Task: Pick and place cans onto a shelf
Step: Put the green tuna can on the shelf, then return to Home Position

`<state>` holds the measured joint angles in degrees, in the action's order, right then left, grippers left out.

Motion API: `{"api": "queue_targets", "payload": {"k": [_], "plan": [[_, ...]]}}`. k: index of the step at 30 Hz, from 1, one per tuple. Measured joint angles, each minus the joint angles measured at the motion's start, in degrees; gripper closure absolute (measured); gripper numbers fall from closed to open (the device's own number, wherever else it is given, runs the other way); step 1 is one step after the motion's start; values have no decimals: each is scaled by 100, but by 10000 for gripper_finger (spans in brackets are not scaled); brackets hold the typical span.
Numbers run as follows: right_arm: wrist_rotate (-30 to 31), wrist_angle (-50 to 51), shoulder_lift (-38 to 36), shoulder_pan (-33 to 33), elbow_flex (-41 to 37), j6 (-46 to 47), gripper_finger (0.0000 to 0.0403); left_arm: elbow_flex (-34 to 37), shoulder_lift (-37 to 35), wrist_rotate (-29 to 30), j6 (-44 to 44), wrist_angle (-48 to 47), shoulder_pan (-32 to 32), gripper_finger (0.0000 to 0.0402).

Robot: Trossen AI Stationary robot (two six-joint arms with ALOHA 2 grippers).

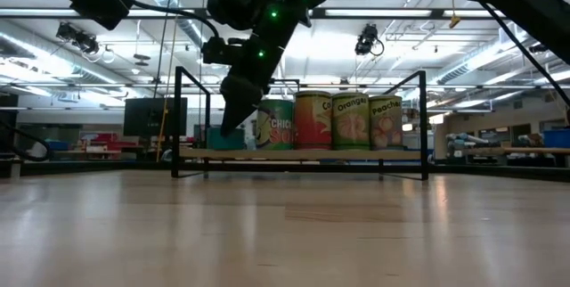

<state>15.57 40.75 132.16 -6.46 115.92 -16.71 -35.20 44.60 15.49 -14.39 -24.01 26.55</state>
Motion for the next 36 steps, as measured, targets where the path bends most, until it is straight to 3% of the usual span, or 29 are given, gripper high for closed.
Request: {"api": "queue_targets", "payload": {"k": [5,10,14,17,21,25,29,36], "plan": [[55,-59,0,6,0,-63,51,0,0,-2,0,0,0,255],[550,-125,0,42,-2,-142,50,0,0,-2,0,0,0,255],[423,-36,0,86,-3,-131,50,0,0,-2,-1,1,0,255],[475,135,-4,220,102,-129,50,0,0,-4,-2,-2,0,255],[1008,834,-78,496,601,-48,51,0,-19,-2,247,-11,36,255],[932,1246,-493,754,665,362,53,0,-437,548,354,-3,183,256],[881,1228,-1158,1011,130,910,54,9,-883,968,323,-120,342,259],[862,253,-2220,1516,-1810,1562,54,833,-1256,1306,451,924,420,260]]}}
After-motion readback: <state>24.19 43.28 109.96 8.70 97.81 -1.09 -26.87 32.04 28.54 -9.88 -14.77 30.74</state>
